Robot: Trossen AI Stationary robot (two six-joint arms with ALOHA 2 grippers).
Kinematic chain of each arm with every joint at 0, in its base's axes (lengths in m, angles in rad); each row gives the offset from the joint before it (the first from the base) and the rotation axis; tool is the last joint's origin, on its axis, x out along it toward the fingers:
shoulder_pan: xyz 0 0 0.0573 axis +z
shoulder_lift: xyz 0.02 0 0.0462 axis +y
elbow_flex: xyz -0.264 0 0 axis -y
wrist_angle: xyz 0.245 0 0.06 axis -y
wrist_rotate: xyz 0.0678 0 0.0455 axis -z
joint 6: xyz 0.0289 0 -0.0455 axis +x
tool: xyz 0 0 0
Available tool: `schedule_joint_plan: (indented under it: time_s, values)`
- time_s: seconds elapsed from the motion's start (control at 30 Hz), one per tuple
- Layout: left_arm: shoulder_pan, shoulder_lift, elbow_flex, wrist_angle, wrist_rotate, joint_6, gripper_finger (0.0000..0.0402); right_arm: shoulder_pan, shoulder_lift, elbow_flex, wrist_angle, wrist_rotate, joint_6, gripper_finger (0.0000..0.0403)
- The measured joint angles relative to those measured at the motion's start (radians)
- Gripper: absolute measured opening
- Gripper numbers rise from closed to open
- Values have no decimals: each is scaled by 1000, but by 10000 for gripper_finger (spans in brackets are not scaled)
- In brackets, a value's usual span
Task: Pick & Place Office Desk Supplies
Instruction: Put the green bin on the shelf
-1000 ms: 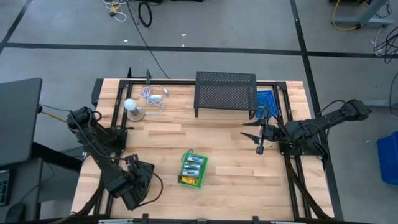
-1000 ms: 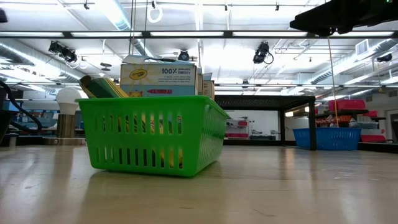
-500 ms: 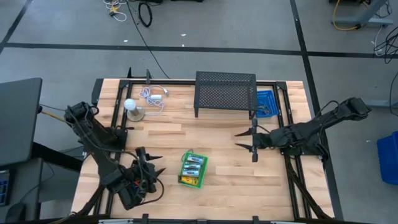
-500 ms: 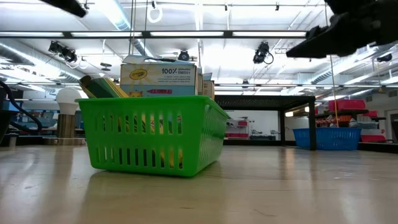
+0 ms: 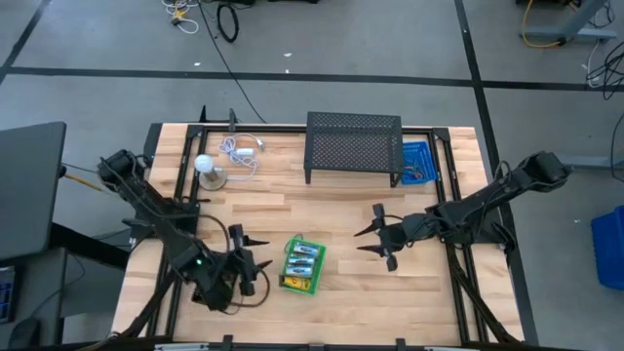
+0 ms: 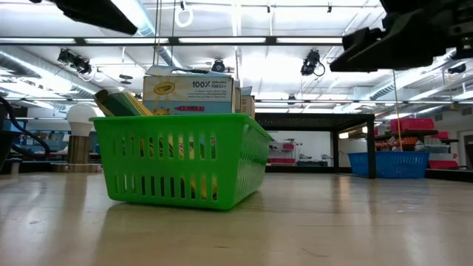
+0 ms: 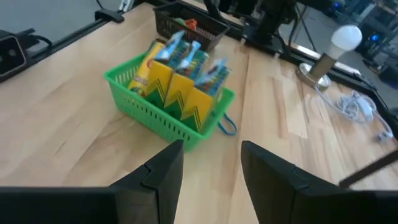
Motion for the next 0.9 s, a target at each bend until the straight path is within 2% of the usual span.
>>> schedule_joint_plan:
  time_s: [0.1,0.17,0.27,0.37,0.43,0.63,0.9]
  values:
    - [6,-86,-118,269,-2,157,237,10,20,22,2,1,-13,172]
    - [18,-138,-200,467,33,292,237,11,21,24,4,1,-19,172]
    - [48,-215,-316,750,139,494,234,10,21,24,6,1,-22,172]
    - [93,-296,-432,936,266,622,229,10,27,24,6,1,-28,172]
    - [125,-357,-501,998,313,648,224,10,41,24,5,-5,-33,172]
    - [206,-509,-663,1054,349,626,213,10,127,69,-20,-30,-56,172]
    - [282,-577,-736,1072,467,610,213,3,302,235,-134,-85,-134,172]
